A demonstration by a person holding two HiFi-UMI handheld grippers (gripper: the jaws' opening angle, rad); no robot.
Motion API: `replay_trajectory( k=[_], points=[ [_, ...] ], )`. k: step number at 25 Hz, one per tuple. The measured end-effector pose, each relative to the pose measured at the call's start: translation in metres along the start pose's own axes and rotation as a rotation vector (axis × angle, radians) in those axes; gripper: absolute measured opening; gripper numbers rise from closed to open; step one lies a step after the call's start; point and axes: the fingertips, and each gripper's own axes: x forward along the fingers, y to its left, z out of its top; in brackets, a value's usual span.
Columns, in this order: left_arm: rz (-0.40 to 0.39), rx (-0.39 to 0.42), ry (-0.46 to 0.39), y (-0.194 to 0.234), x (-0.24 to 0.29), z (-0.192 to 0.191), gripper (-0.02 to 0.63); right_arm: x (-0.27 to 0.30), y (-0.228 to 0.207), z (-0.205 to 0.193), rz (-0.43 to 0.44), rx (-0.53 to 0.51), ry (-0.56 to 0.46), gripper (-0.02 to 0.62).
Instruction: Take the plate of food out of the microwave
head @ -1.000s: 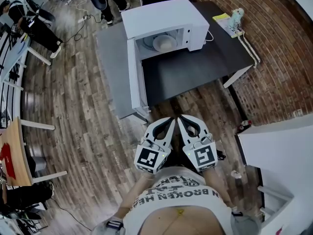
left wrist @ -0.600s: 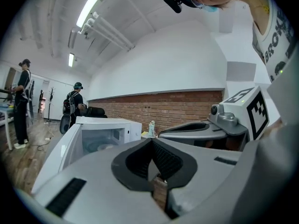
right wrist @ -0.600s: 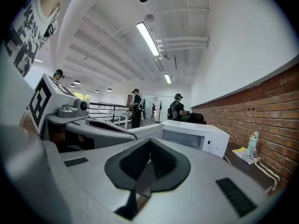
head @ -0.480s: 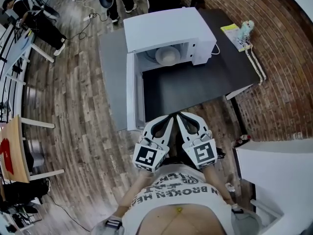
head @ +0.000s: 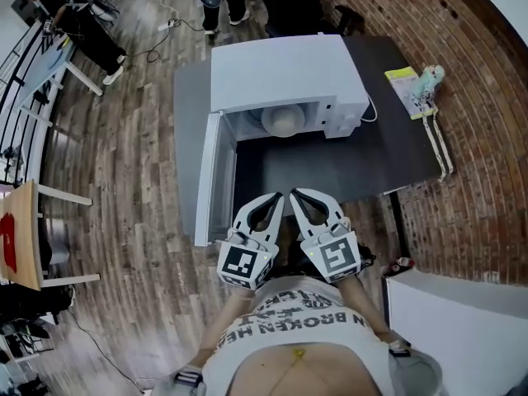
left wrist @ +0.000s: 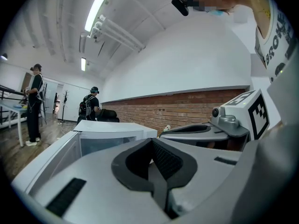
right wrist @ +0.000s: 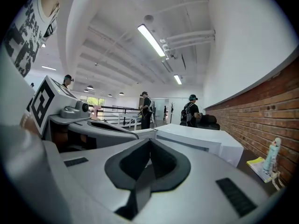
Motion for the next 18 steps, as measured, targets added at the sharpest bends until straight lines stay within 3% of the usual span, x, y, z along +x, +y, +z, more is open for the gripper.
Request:
replay_trajectory(
  k=[10, 18],
  points=[
    [0.114, -0.015, 0.007, 0.001, 0.045, -0.003, 0.006, 0.010, -0.049, 0.000, 0.096, -0.017, -0.042, 0.008],
    [0.160, -0.038, 0.030, 0.007, 0.058, -0.008, 0.006, 0.016, -0.064, -0.005, 0.121, 0.007, -0.062, 0.008]
  ],
)
